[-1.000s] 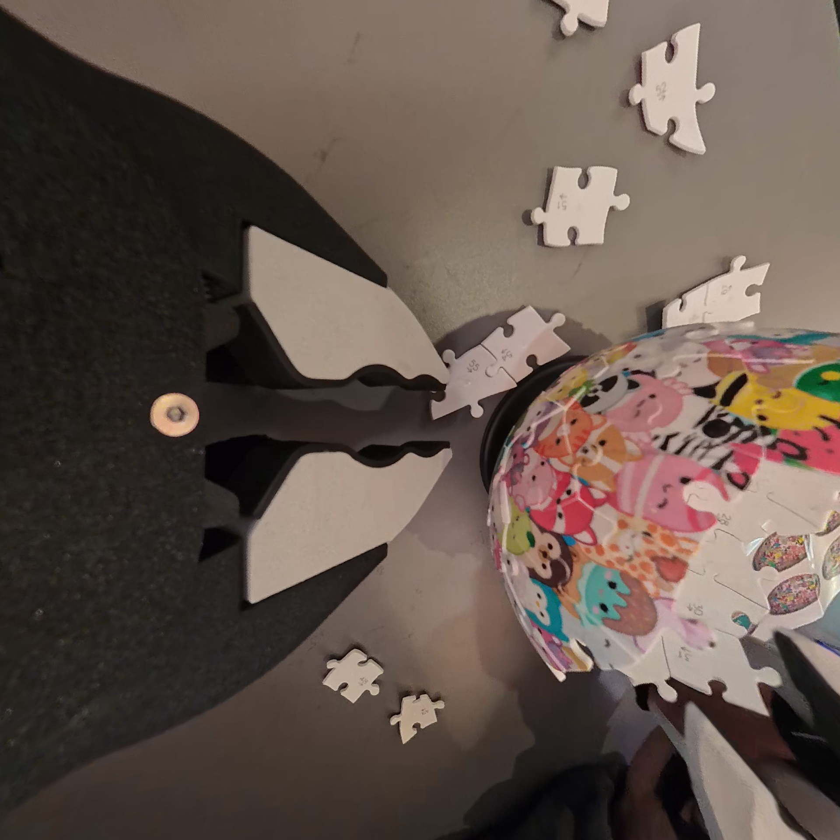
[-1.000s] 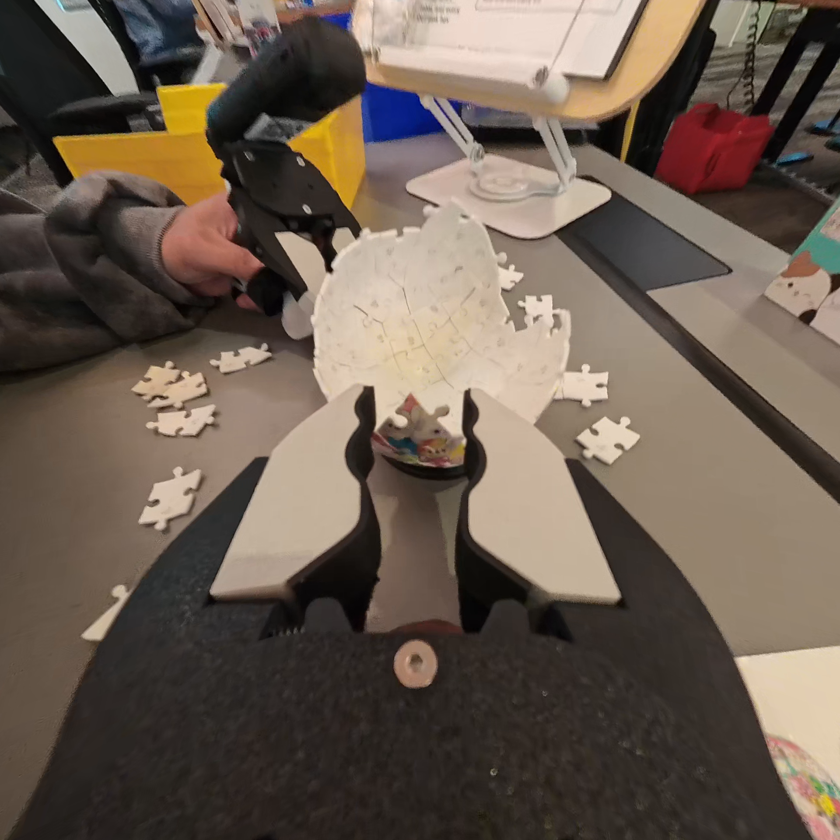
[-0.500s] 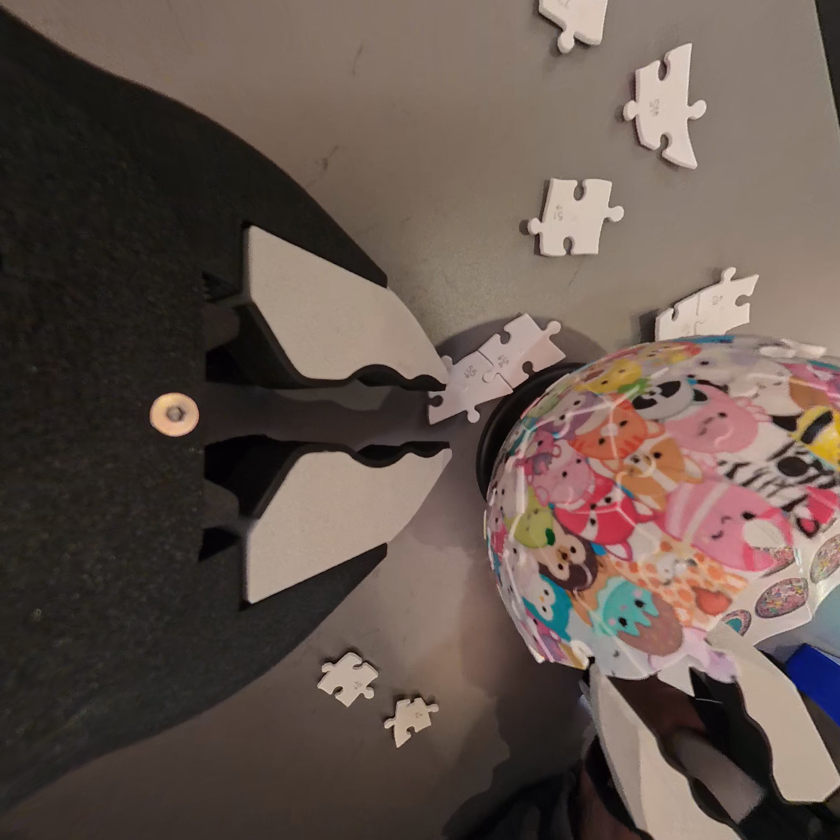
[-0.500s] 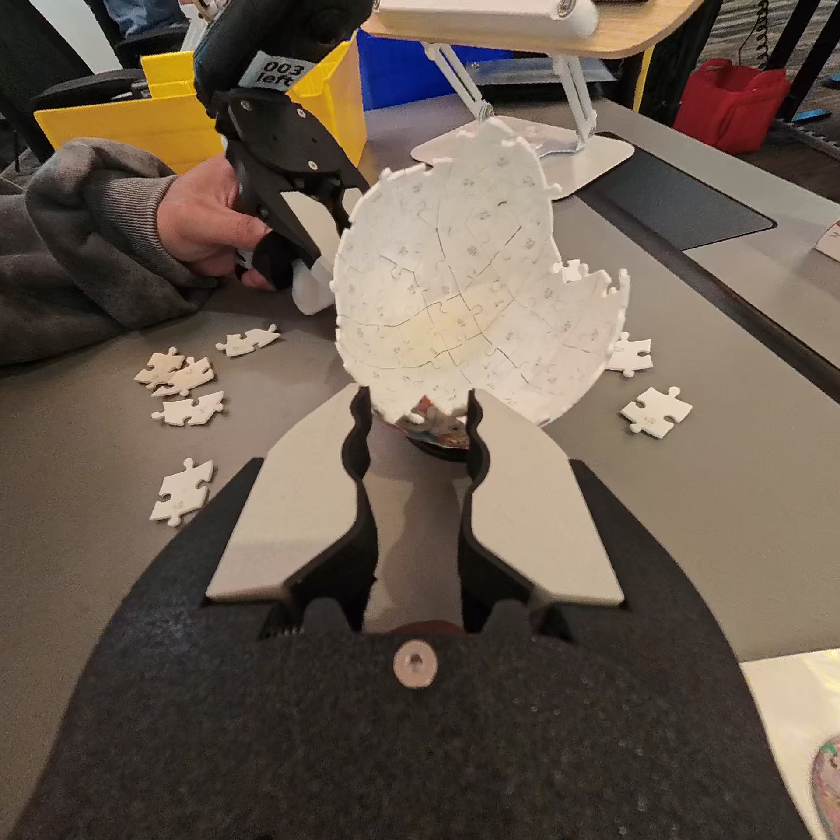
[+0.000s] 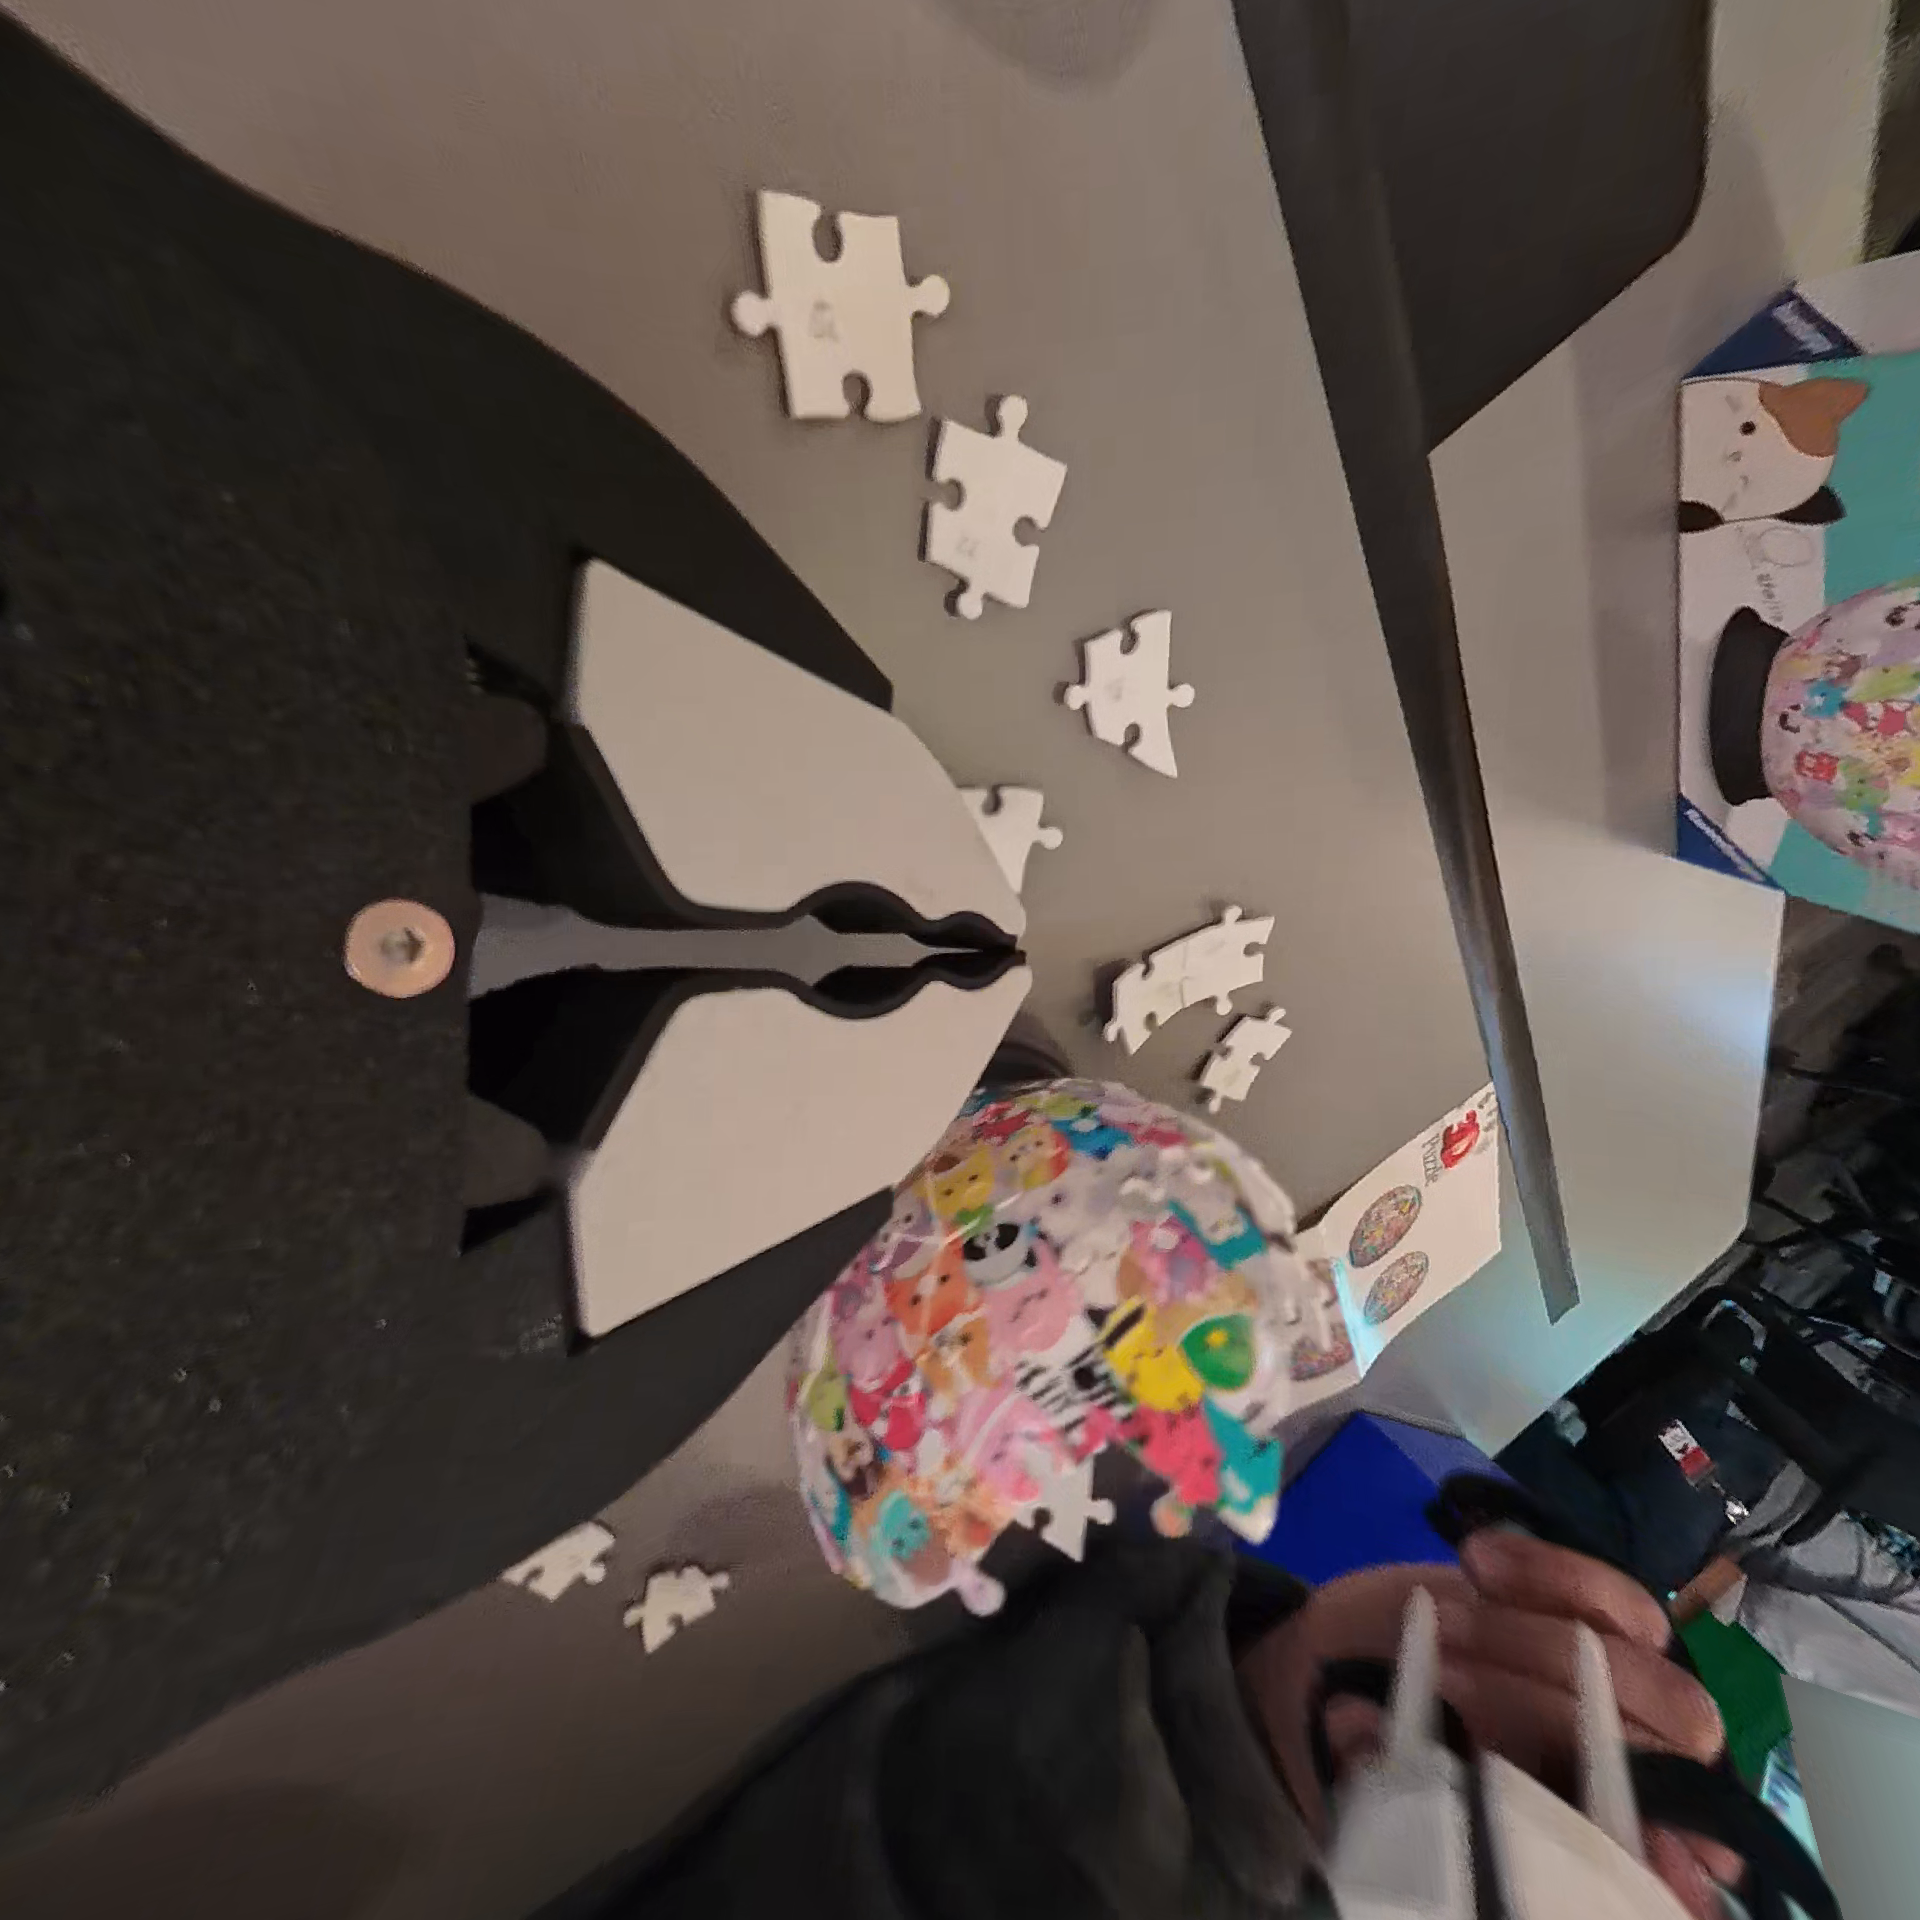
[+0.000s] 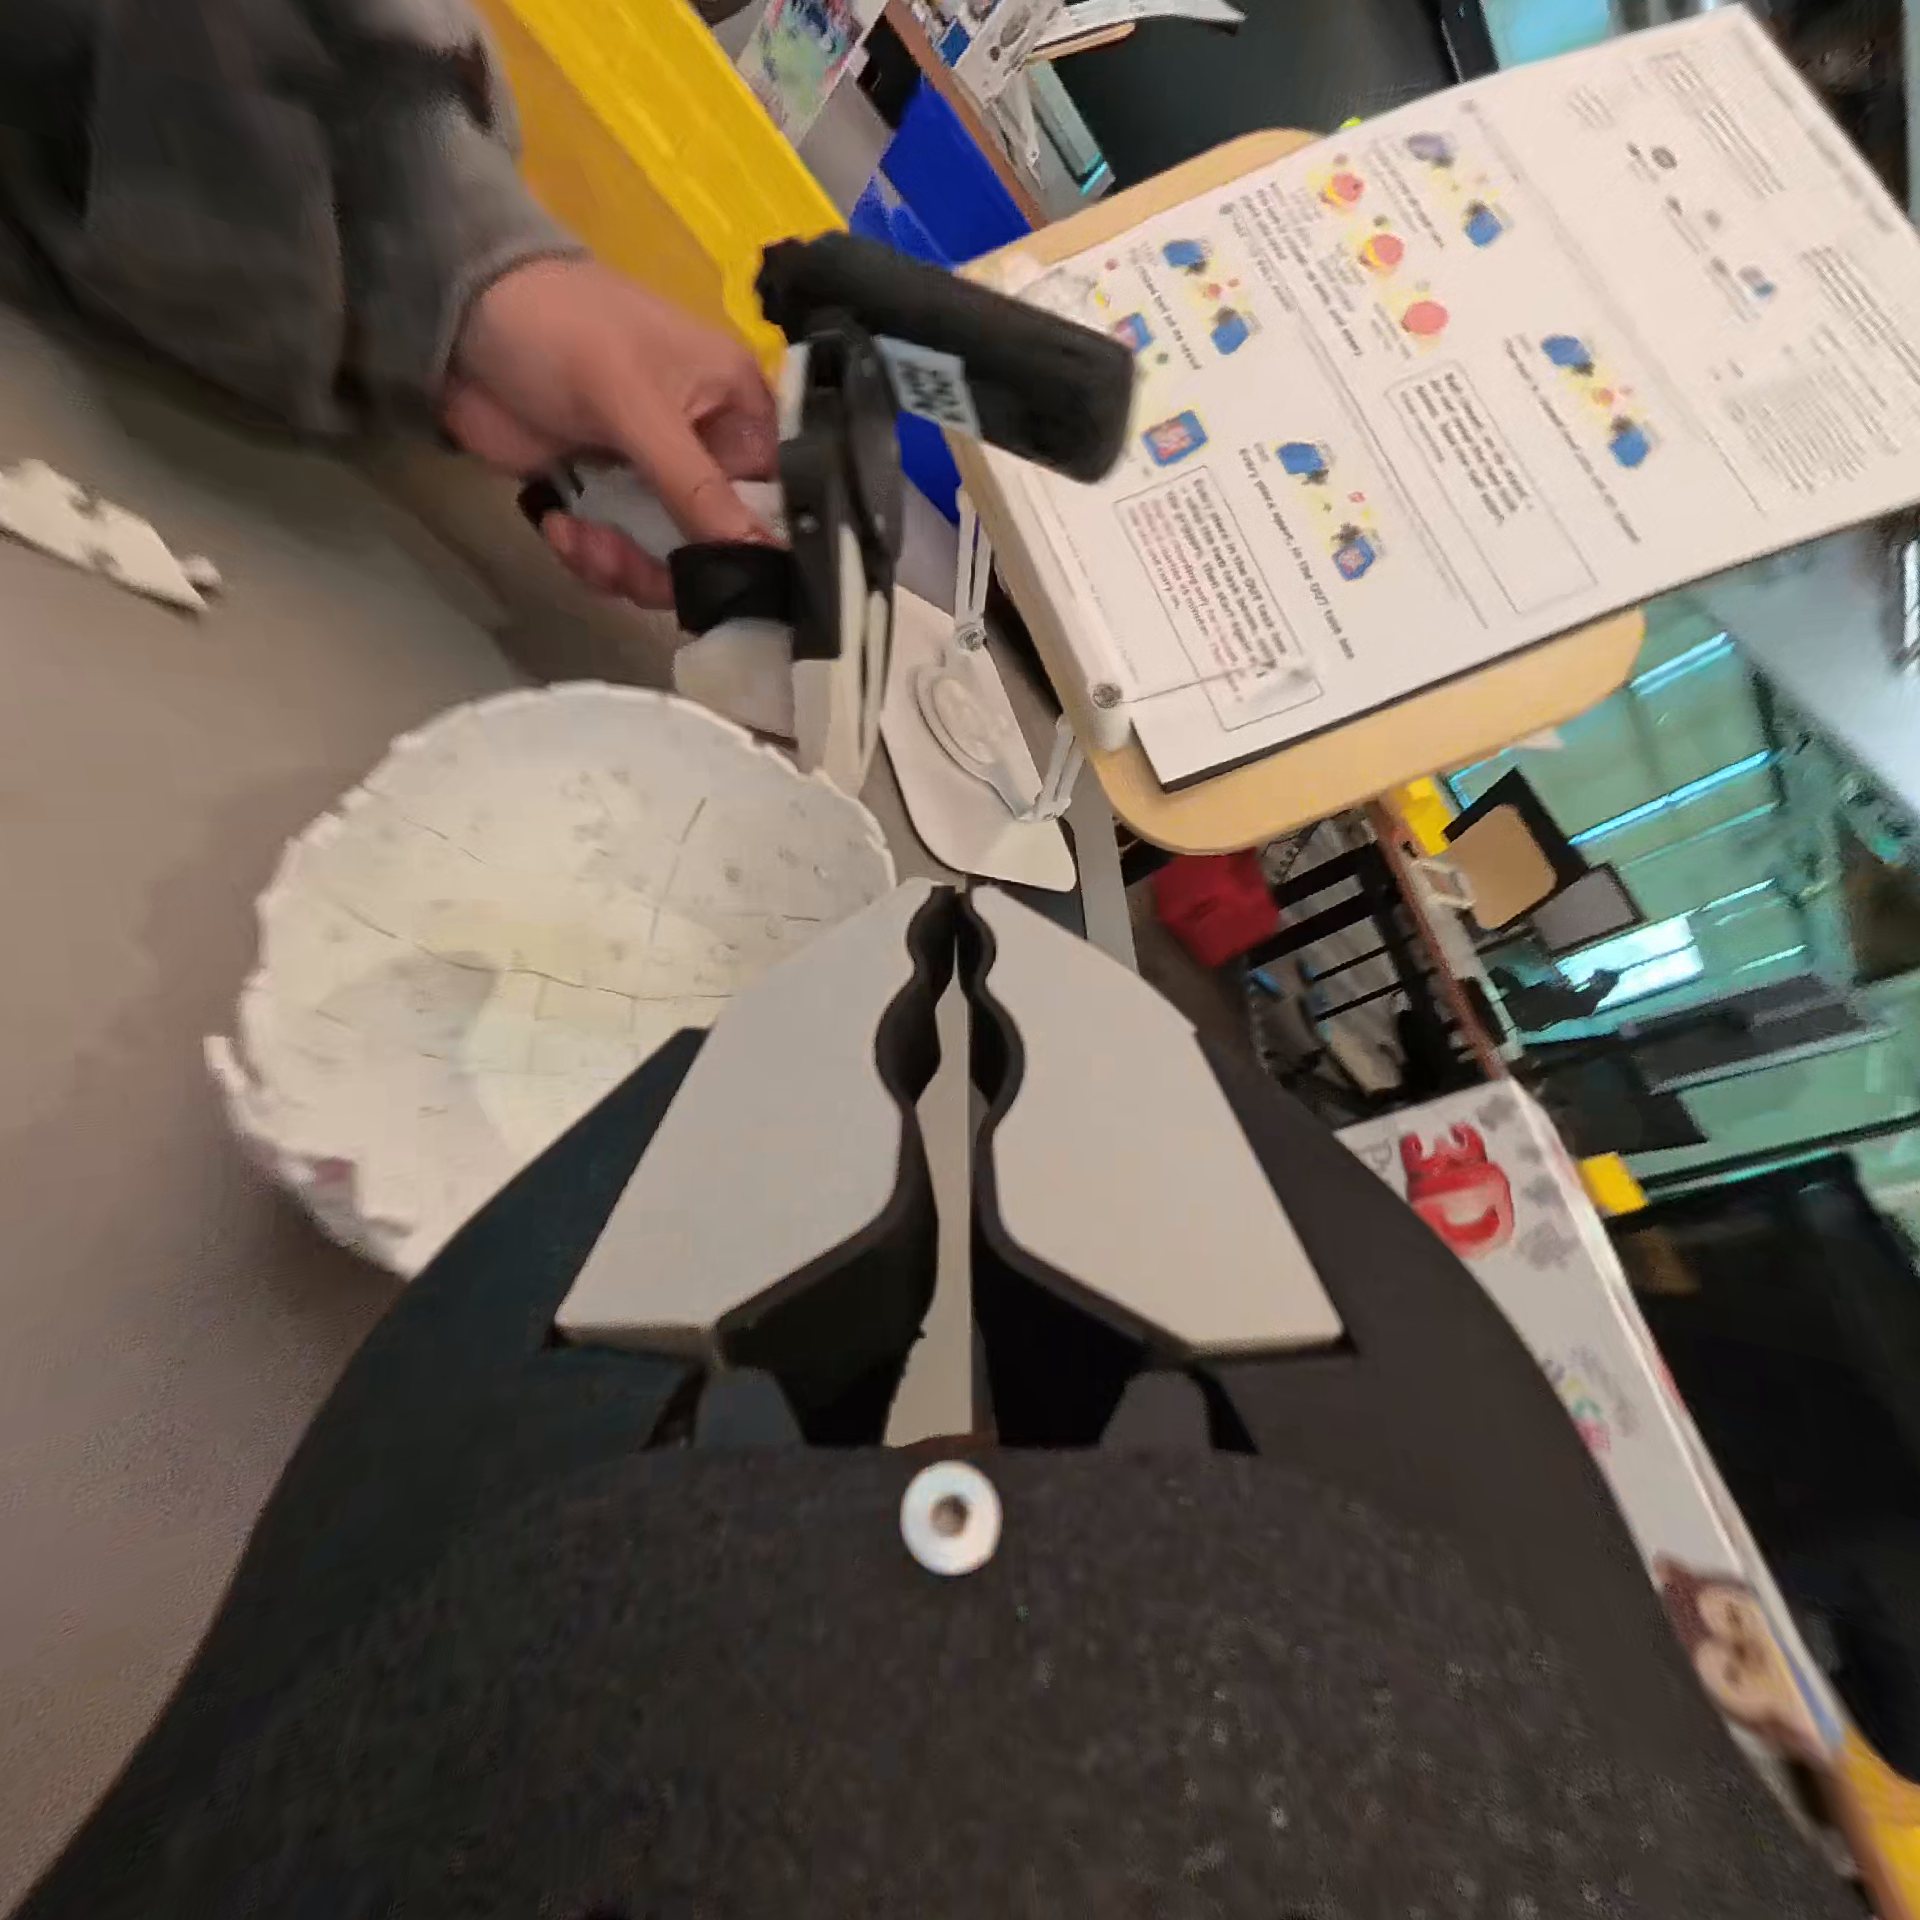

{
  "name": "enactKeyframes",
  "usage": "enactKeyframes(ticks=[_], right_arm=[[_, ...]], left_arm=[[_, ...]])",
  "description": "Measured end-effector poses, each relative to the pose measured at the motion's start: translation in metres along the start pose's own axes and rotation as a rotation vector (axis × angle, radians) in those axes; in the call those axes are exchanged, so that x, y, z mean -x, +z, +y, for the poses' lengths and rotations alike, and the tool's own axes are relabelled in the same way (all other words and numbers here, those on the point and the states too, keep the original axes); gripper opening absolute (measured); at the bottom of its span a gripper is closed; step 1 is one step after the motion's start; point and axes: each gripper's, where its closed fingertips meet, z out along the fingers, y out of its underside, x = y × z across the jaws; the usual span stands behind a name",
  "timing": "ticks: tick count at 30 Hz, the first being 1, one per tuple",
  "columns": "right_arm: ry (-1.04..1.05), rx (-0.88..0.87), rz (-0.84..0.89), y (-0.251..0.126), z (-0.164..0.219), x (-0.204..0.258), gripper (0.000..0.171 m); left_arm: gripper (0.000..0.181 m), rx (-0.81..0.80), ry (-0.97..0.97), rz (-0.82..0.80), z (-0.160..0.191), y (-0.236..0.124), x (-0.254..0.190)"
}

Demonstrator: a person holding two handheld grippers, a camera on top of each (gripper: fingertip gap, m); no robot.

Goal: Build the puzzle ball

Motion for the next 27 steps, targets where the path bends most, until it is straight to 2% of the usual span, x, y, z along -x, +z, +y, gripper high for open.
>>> enactKeyframes(ticks=[5,8,10,15,18,27], right_arm=[[-0.322,0.039,0.015,0.036,0.019,0.026,0.0],[-0.353,0.051,-0.04,0.049,0.024,0.044,0.0],[-0.417,0.109,-0.017,0.054,0.032,0.041,0.0],[-0.418,0.137,-0.077,0.061,0.034,0.043,0.0],[-0.428,0.16,-0.076,0.067,0.034,0.04,0.0],[-0.42,0.181,-0.098,0.073,0.039,0.044,0.0]], left_arm=[[0.0,0.009,-0.036,0.12,-0.019,0.011,-0.005],[0.0,0.043,0.013,0.14,-0.016,0.02,-0.013],[0.0,0.05,0.041,0.139,-0.012,0.025,-0.013],[0.0,0.029,0.082,0.234,-0.004,0.032,-0.026],[0.0,0.0,0.131,0.234,-0.006,0.033,-0.031],[0.0,-0.041,0.123,0.248,-0.009,0.029,-0.031]])
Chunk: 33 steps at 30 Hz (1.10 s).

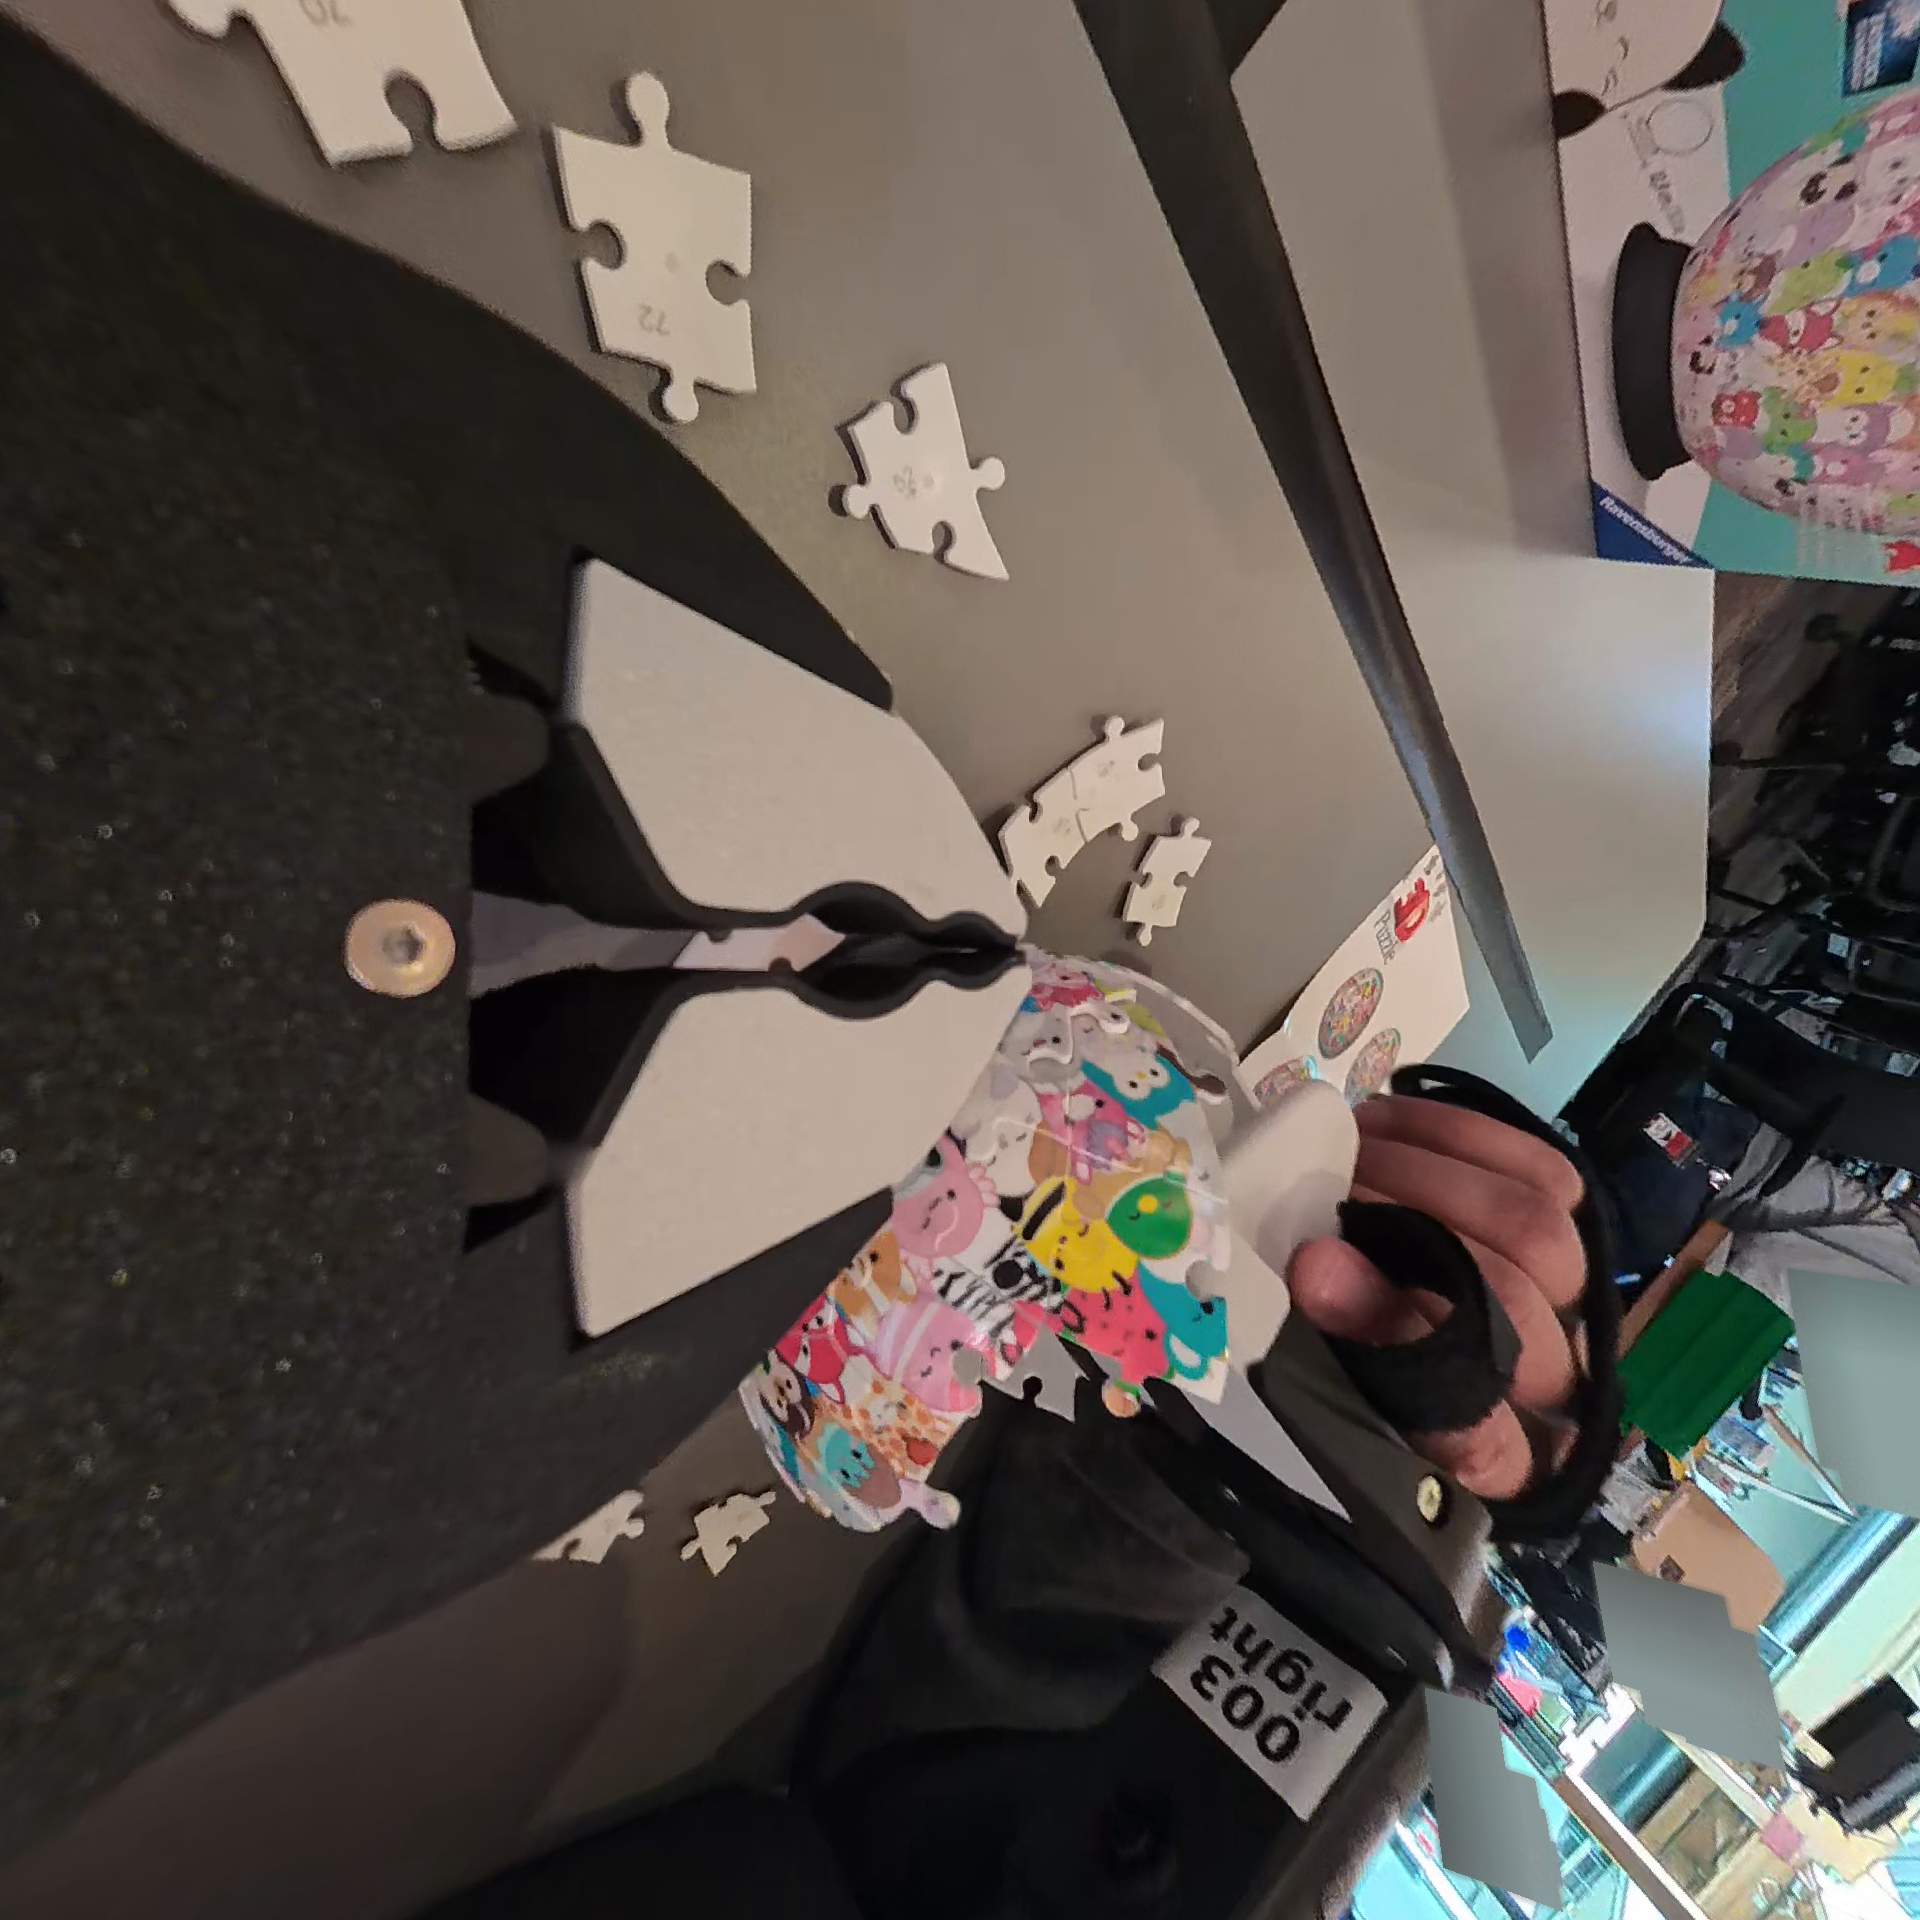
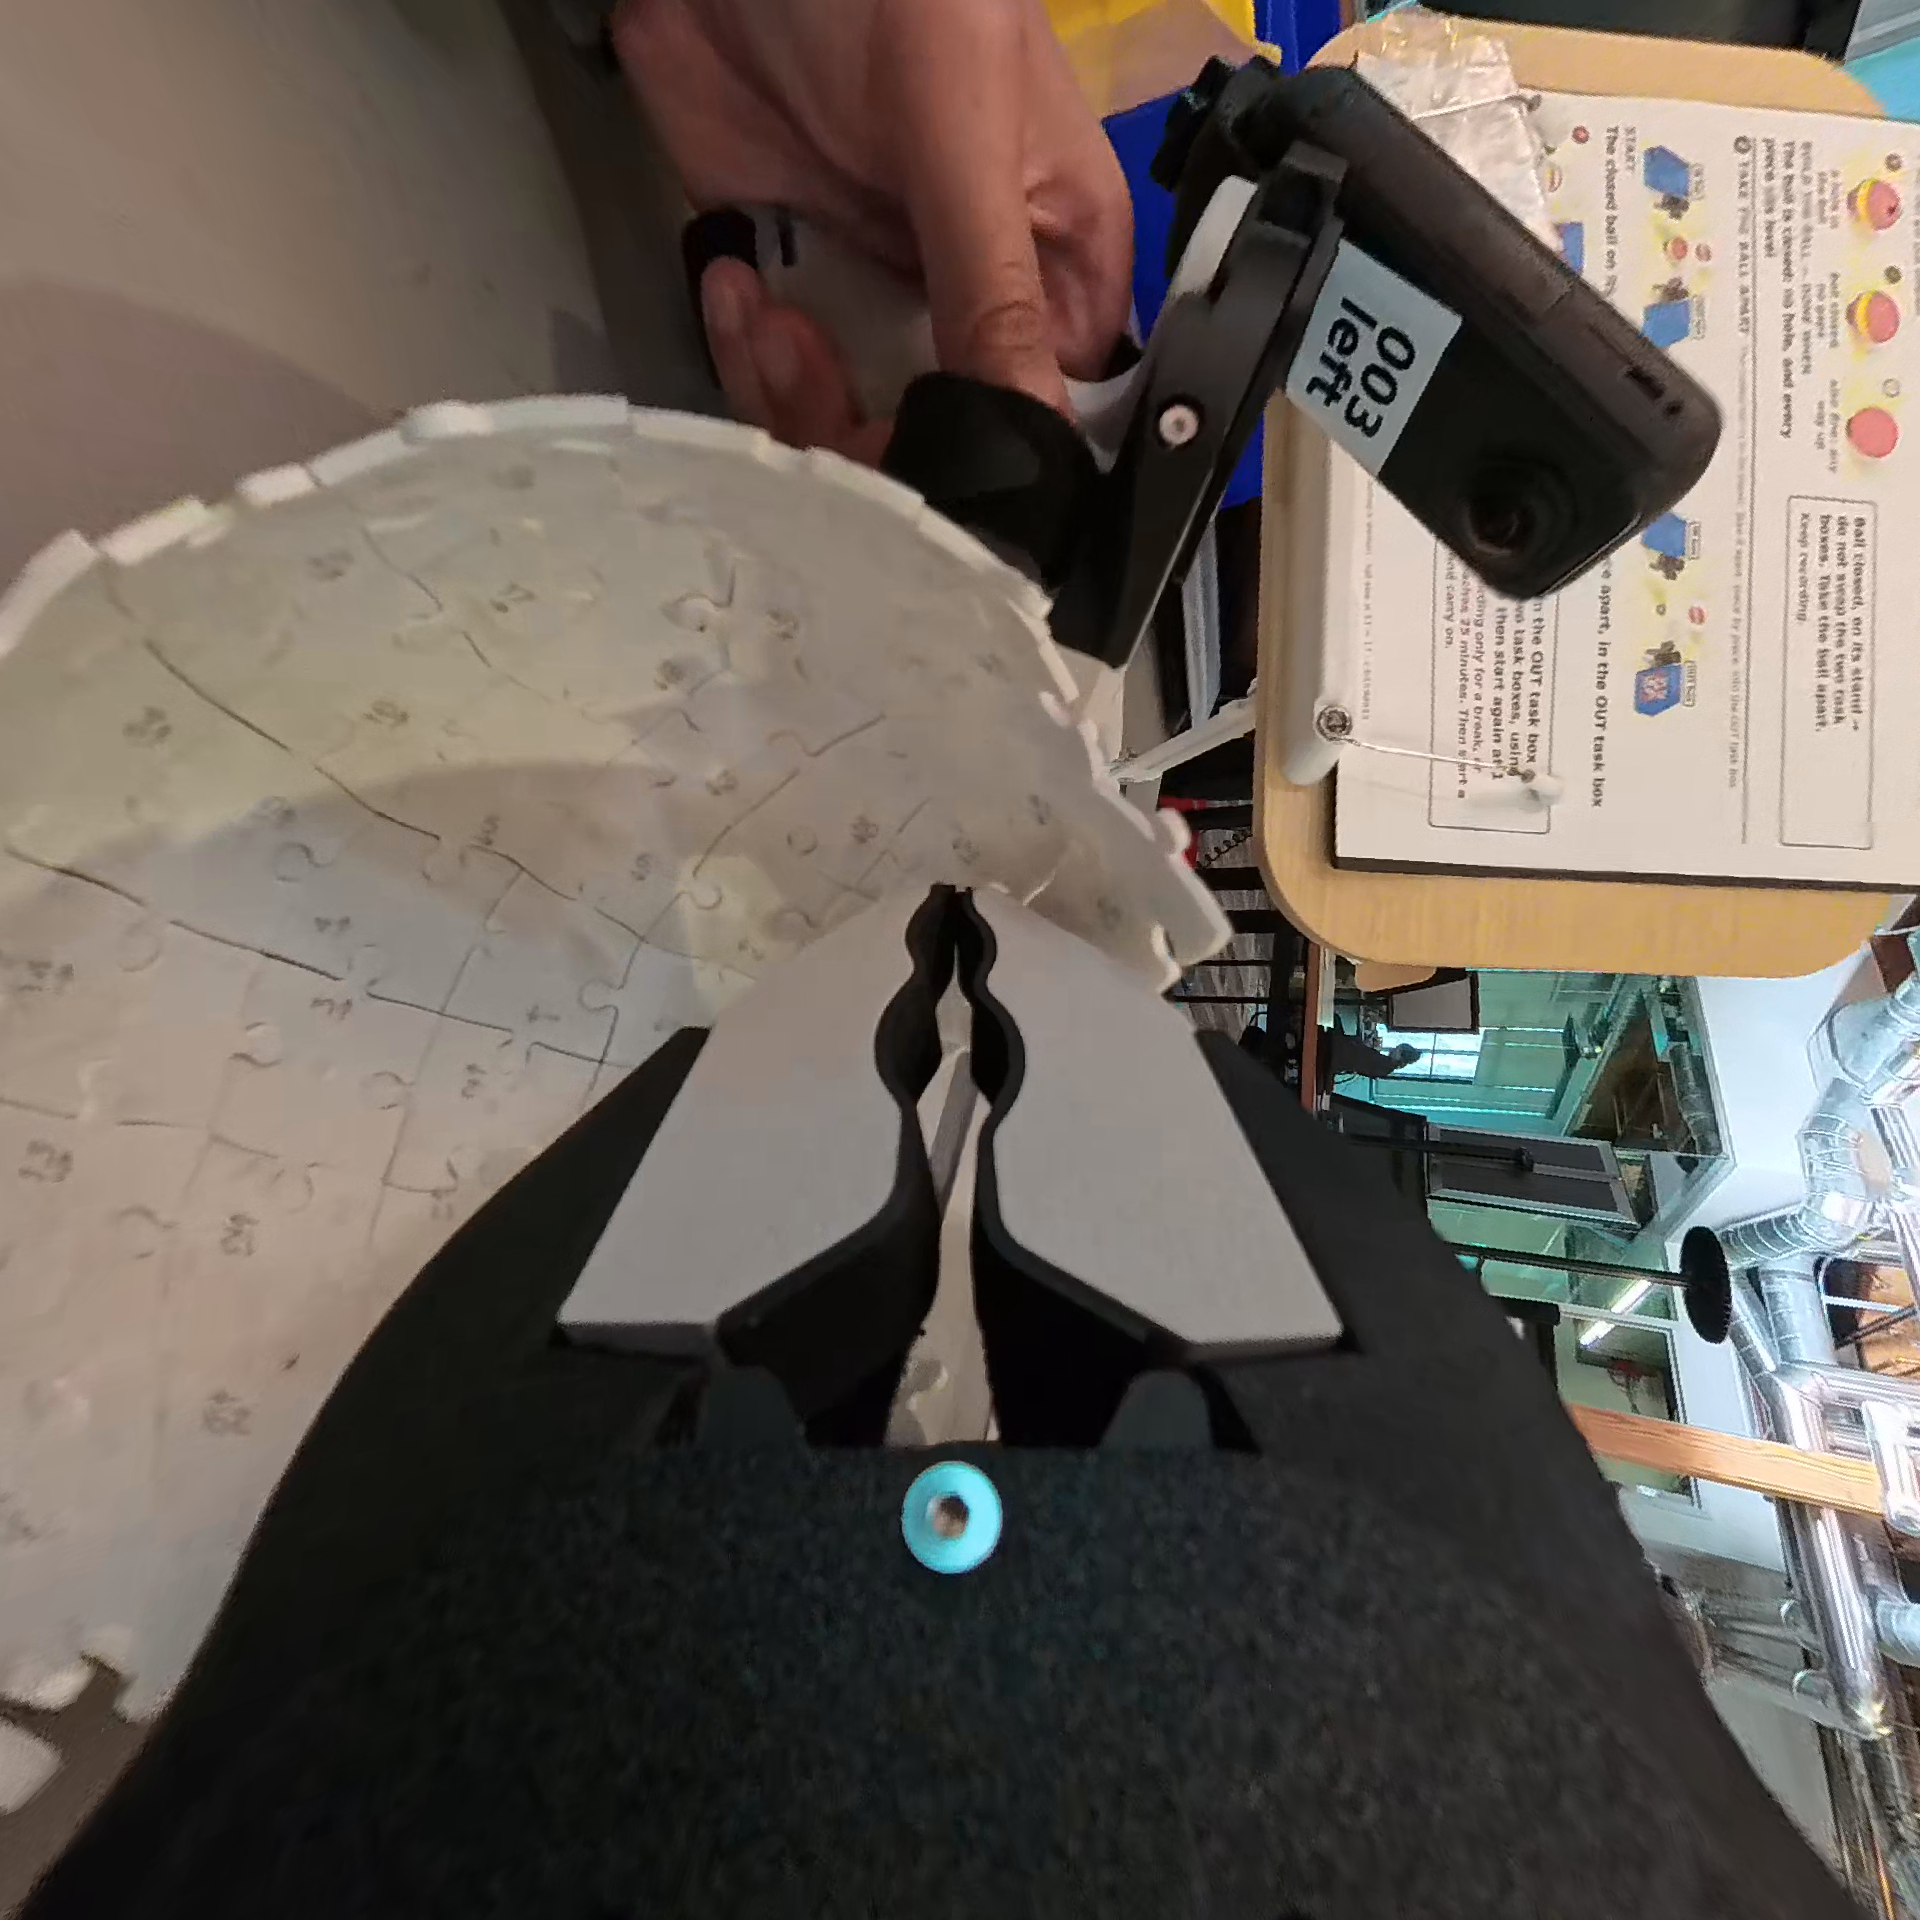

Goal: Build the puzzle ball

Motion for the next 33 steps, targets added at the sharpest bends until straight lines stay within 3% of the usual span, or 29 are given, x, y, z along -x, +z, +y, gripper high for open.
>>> enactKeyframes(ticks=[33], right_arm=[[0.016,0.023,-0.019,0.0,0.002,0.001,0.0]], left_arm=[[0.0,-0.01,0.037,-0.002,0.001,-0.003,-0.008]])
